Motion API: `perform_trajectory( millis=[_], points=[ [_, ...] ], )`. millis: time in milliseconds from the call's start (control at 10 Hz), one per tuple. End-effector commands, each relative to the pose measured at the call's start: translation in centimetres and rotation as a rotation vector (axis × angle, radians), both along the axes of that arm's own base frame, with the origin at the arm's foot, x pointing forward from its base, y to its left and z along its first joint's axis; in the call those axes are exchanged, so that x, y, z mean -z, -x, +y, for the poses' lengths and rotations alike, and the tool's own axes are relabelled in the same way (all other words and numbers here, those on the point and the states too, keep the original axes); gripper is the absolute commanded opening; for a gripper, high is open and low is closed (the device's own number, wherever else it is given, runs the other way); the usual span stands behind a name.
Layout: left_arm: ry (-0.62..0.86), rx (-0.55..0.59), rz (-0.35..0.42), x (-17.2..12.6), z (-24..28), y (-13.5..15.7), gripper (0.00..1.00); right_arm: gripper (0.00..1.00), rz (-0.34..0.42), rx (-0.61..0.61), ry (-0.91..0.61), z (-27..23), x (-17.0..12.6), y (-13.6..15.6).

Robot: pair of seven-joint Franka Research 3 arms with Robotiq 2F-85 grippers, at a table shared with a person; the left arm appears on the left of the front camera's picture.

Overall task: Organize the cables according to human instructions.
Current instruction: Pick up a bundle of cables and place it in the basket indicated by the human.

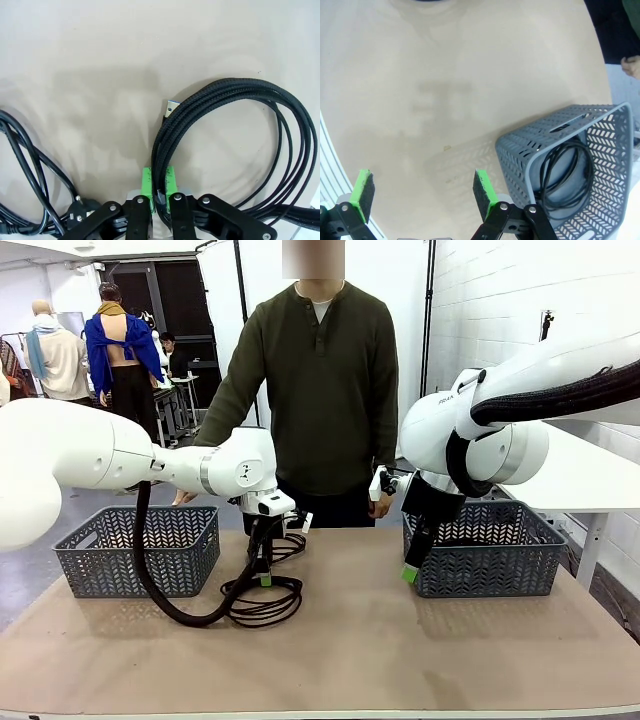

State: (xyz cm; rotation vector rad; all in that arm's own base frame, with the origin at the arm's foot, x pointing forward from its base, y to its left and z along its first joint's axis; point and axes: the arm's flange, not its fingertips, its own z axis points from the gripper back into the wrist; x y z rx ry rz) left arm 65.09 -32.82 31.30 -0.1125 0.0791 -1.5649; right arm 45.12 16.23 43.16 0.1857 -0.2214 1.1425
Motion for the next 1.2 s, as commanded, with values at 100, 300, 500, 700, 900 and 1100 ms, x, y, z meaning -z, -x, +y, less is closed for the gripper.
perform_trajectory(
  millis=[100,300,500,700,900,1100],
  points=[
    [0.011,0.028,0.006,-0.5,0.3,1.3,0.0,1.0,0.005,-0.007,0.001,-0.1,0.0,0.0],
    [-0.003,0.007,-0.062,-1.8,0.3,1.8,0.0,1.0,0.005,-0.007,0.001,-0.1,0.0,0.0],
    [-0.033,-0.007,-0.106,-4.3,0.1,2.5,0.0,1.0,0.005,-0.007,0.001,-0.1,0.0,0.0],
    [-0.027,-0.004,-0.145,-7.3,0.5,3.1,0.0,1.0,0.005,-0.007,0.001,-0.1,0.0,0.0],
    [-0.014,-0.019,-0.173,-11.4,2.2,3.8,0.0,1.0,0.005,-0.007,0.001,-0.1,0.0,0.0],
    [-0.022,-0.017,-0.192,-15.8,4.6,4.0,0.0,1.0,0.005,-0.007,0.001,-0.1,0.0,0.0]
  ],
)
